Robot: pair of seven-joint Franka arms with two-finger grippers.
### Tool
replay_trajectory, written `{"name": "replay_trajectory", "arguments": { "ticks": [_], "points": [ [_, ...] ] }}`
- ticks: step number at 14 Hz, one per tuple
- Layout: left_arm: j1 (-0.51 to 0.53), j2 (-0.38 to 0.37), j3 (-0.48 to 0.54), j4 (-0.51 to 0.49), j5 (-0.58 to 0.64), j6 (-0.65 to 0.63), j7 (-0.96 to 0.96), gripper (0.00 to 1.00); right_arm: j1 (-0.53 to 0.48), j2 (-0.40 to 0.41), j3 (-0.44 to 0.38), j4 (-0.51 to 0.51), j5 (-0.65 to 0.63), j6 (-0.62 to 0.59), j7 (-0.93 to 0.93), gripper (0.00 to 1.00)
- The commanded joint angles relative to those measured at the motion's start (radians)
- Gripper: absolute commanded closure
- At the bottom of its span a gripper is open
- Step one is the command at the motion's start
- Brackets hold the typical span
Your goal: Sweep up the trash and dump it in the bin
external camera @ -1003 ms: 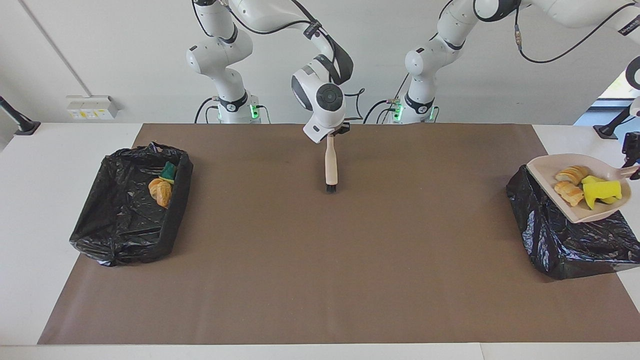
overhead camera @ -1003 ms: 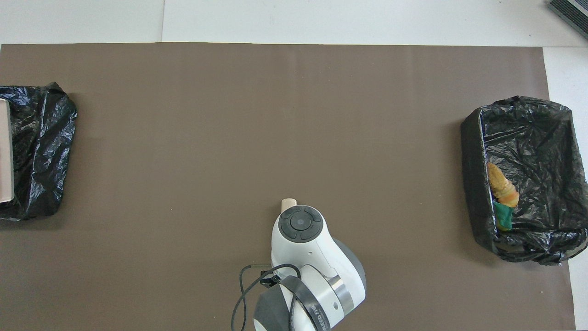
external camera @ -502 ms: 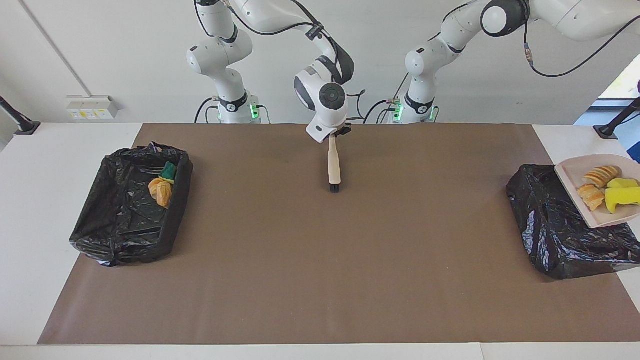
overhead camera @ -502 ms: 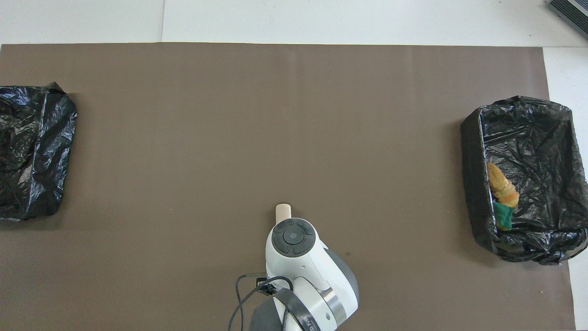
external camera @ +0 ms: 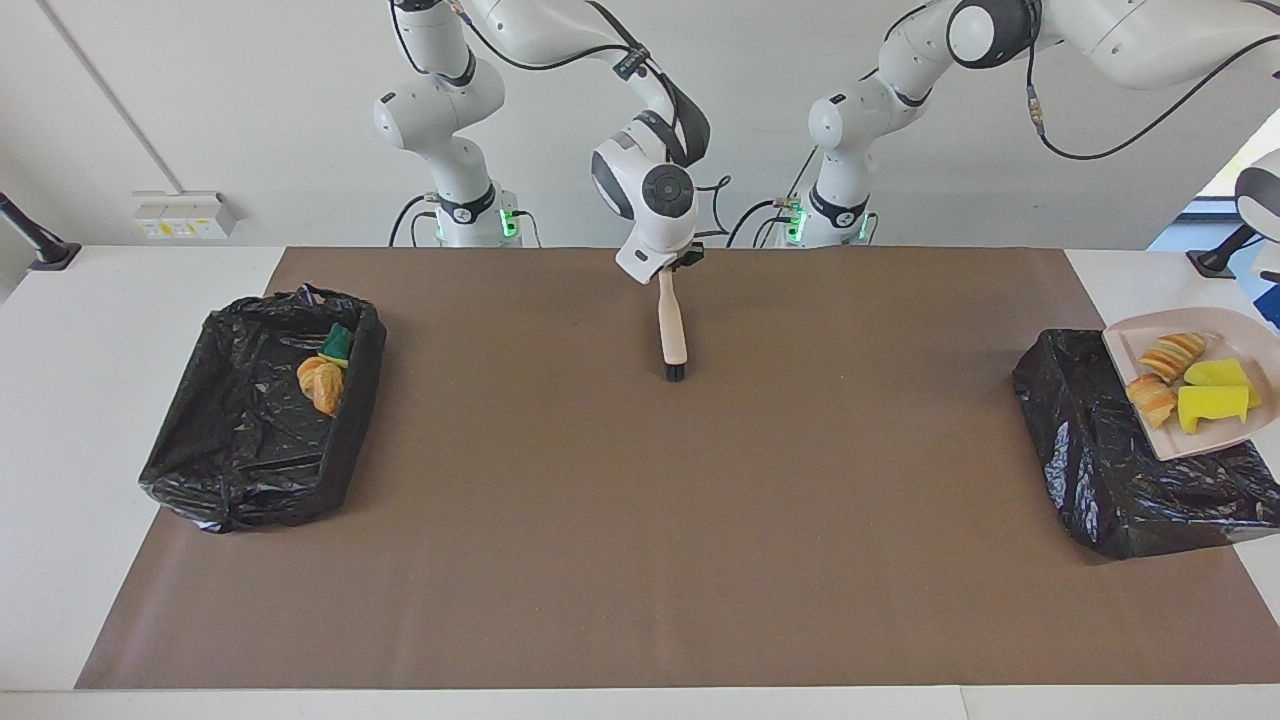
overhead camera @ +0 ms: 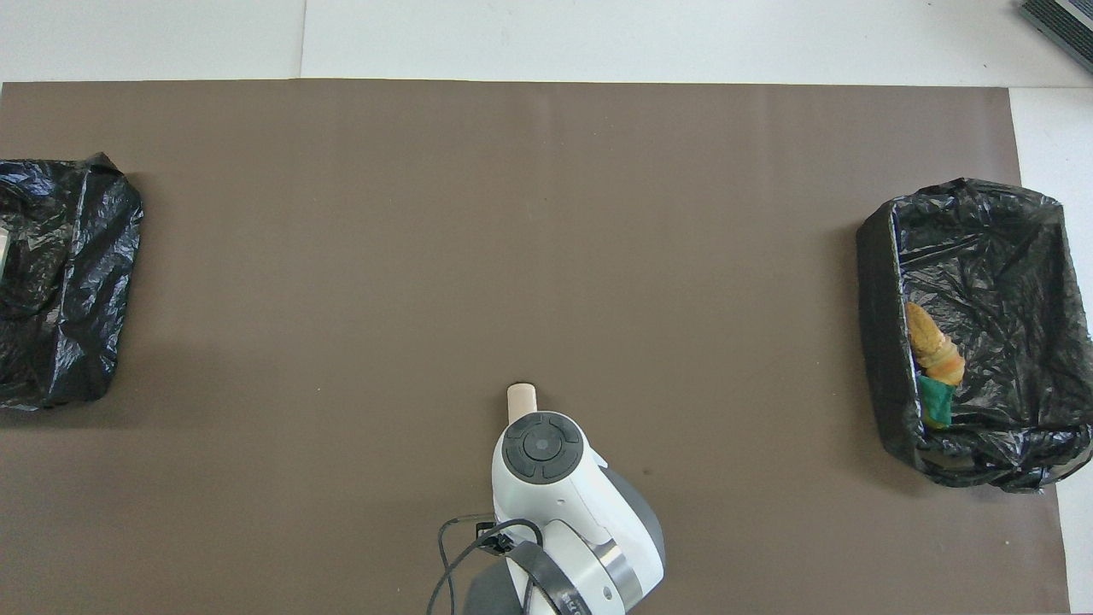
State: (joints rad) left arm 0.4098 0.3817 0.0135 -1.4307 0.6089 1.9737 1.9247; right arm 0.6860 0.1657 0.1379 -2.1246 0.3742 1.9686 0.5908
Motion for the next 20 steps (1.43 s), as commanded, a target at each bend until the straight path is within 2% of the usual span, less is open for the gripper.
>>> {"name": "replay_trajectory", "arguments": {
  "ticks": [1, 3, 5, 7, 10, 12, 16, 17, 19, 20],
  "points": [
    [-0.017, -0.049, 0.008, -0.056, 0.029, -0.007, -0.03, 1.0, -0.016, 0.004, -0.003, 0.009, 0.003, 0.021, -0.02, 0.0],
    [-0.049, -0.081, 0.009, -0.118, 0.067, 0.007, -0.139, 1.0, -0.028, 0.032, -0.006, 0.057, -0.088, 0.036, -0.02, 0.0],
    [-0.039, -0.099, 0.009, -0.157, 0.121, 0.052, -0.177, 1.0, -0.071, 0.031, -0.006, 0.072, -0.153, 0.081, -0.02, 0.0],
    [-0.011, -0.098, 0.013, -0.157, 0.152, 0.112, -0.179, 1.0, -0.135, 0.028, -0.008, 0.098, -0.217, 0.113, -0.022, 0.0],
    [0.023, -0.098, 0.013, -0.151, 0.308, 0.158, -0.239, 1.0, -0.267, 0.017, -0.008, 0.146, -0.314, 0.124, -0.035, 0.0],
    [0.037, -0.099, 0.013, -0.136, 0.341, 0.188, -0.254, 1.0, -0.348, 0.015, -0.006, 0.193, -0.383, 0.113, -0.048, 0.0],
    [0.02, -0.153, 0.011, -0.08, 0.336, 0.127, -0.243, 1.0, -0.498, 0.003, -0.006, 0.251, -0.498, 0.11, -0.189, 0.0],
    [0.011, -0.173, -0.003, -0.082, 0.33, 0.066, -0.247, 1.0, -0.54, 0.003, -0.006, 0.274, -0.5, 0.108, -0.213, 0.0],
    [-0.078, -0.178, -0.017, -0.083, 0.31, -0.054, -0.275, 1.0, -0.578, 0.001, -0.011, 0.298, -0.514, 0.104, -0.223, 0.0],
    [-0.115, -0.184, -0.018, -0.089, 0.26, -0.106, -0.303, 1.0, -0.589, -0.009, -0.015, 0.311, -0.531, 0.083, -0.226, 0.0]
  ]
}}
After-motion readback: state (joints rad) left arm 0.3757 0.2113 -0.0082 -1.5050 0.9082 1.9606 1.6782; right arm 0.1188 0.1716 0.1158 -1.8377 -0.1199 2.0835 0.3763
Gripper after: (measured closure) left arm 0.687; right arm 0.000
